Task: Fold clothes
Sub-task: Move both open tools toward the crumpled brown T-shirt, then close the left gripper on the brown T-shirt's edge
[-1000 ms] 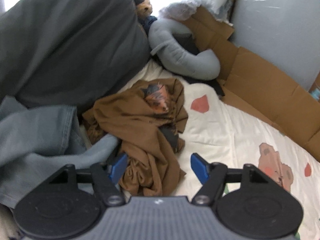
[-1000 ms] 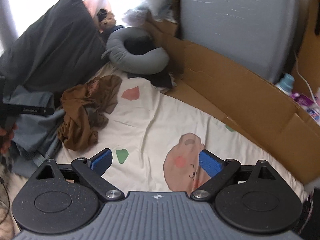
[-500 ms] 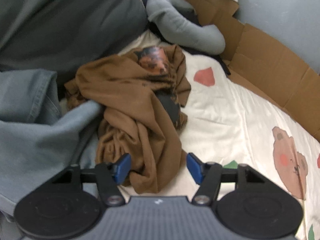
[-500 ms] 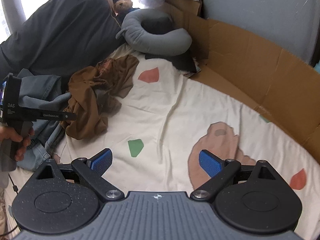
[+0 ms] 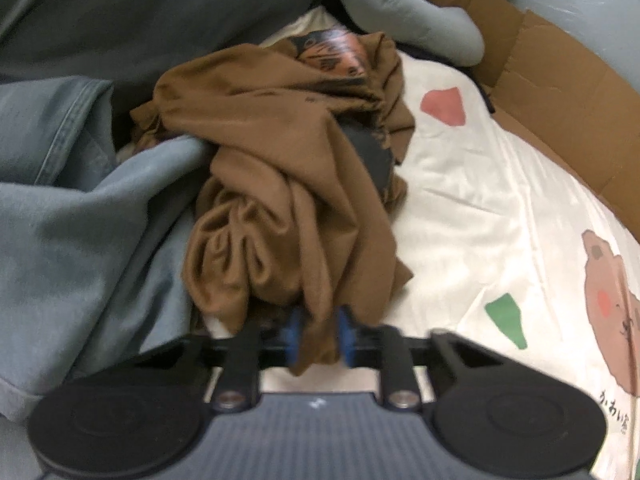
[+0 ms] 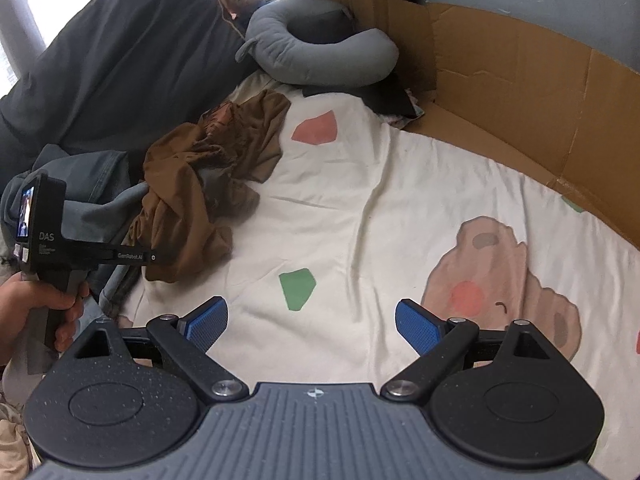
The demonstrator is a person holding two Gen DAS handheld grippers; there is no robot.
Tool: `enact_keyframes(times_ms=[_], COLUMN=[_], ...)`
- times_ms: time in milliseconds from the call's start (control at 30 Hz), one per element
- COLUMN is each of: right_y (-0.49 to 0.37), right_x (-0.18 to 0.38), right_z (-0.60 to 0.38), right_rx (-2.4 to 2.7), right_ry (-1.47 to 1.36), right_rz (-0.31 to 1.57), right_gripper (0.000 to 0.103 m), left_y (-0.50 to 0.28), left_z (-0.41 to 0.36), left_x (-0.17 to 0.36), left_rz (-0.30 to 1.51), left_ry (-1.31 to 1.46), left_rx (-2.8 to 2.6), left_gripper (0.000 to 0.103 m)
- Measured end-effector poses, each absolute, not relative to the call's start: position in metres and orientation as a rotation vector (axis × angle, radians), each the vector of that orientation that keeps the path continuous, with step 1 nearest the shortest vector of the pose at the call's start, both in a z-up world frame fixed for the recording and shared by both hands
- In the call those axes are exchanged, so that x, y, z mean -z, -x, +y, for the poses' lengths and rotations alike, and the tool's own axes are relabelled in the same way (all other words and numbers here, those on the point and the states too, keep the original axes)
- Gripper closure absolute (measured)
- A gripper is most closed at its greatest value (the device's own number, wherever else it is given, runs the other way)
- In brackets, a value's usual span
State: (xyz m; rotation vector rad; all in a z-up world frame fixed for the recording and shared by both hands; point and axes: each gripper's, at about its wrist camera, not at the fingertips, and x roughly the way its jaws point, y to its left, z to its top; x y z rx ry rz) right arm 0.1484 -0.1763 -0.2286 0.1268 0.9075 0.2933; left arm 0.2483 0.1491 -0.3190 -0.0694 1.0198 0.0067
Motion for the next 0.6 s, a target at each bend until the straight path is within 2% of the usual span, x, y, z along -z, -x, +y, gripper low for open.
enact_keyframes(times_ms=[300, 600], right_y=[-0.144, -0.139], right_x=[0.236, 0.225], right_z=[-0.168, -0.163], right_rx=[-0.331, -0.350], right_ry=[-0.125, -0.115], right_rz=[0.928, 0.920], right_gripper=[0.016, 0.017], left_y=[-0.223, -0.206], left_z=[0.141, 0.130], left_x=[0.295, 0.272], left_rz=[1.005, 1.021], left_ry=[0.061, 0.089], left_rx=[0.058, 0.115], left_gripper=[0.101, 0.101])
